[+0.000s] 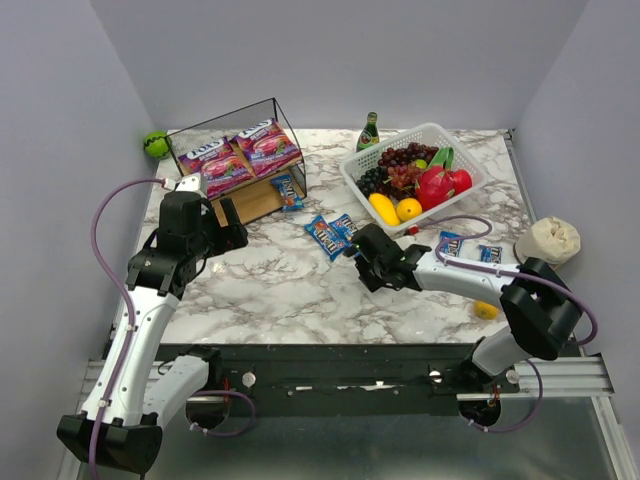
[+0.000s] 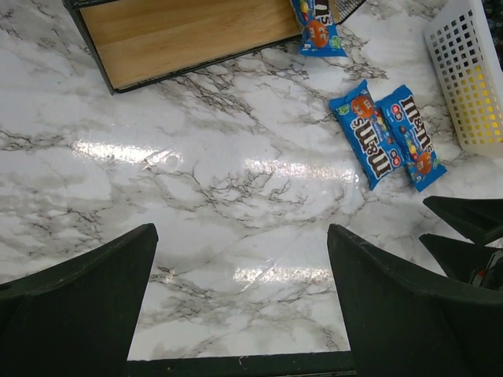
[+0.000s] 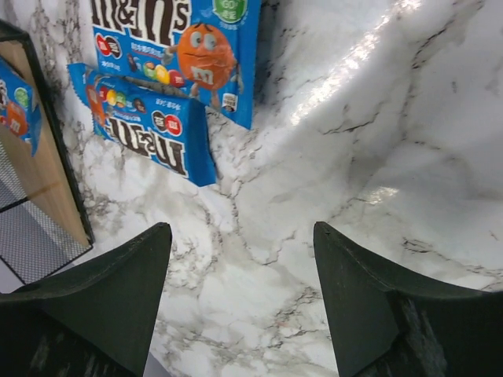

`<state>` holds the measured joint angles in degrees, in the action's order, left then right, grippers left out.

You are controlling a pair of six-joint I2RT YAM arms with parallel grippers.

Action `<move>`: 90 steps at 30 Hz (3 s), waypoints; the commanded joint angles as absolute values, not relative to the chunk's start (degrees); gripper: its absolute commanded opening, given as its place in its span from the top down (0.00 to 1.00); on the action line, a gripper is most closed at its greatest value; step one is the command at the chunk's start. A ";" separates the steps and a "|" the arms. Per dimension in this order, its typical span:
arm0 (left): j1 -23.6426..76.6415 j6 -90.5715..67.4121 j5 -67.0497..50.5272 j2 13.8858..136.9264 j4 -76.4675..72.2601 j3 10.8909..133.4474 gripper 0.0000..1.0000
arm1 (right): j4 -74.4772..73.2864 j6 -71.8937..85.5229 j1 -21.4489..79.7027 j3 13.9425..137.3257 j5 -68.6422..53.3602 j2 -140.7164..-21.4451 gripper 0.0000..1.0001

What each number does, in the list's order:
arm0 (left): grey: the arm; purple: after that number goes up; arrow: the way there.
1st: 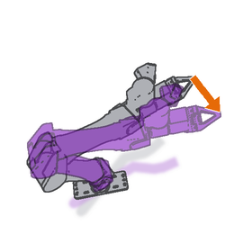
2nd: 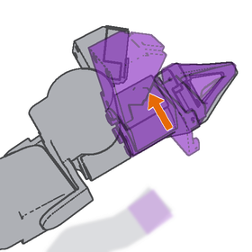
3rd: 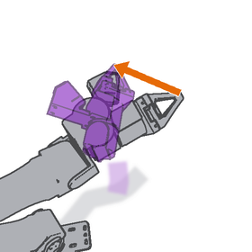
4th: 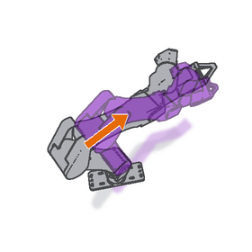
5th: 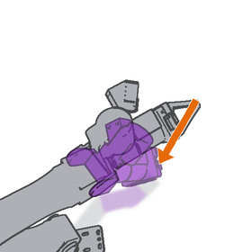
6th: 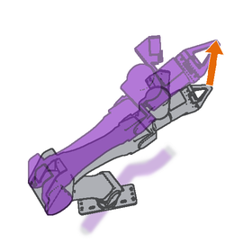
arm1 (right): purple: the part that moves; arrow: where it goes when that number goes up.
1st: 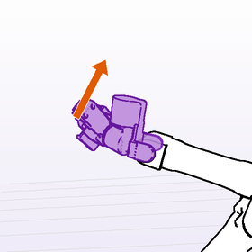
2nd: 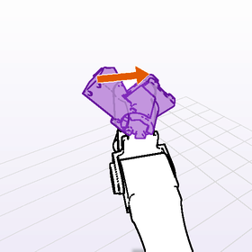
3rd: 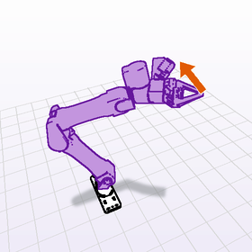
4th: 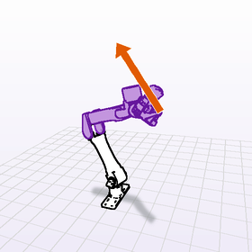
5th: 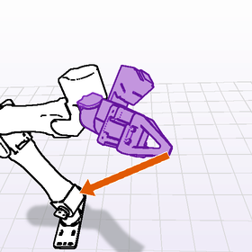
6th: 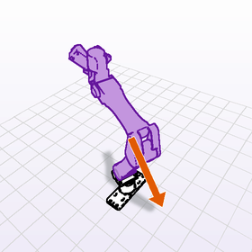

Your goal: Place and organize the candy bags onto the shelf

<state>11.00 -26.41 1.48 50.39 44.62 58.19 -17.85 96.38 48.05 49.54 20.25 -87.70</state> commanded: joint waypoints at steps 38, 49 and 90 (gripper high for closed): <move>11.25 -25.05 3.16 51.86 45.97 60.47 0.01 | -0.53 82.53 43.51 55.19 15.30 -106.35 0.81; 11.25 -24.52 2.90 51.94 45.26 59.68 0.01 | -0.62 82.44 43.86 53.17 9.41 -100.11 0.99; 11.16 -25.84 6.94 52.03 46.32 63.46 0.01 | 1.58 81.48 45.79 73.39 9.67 -111.36 0.99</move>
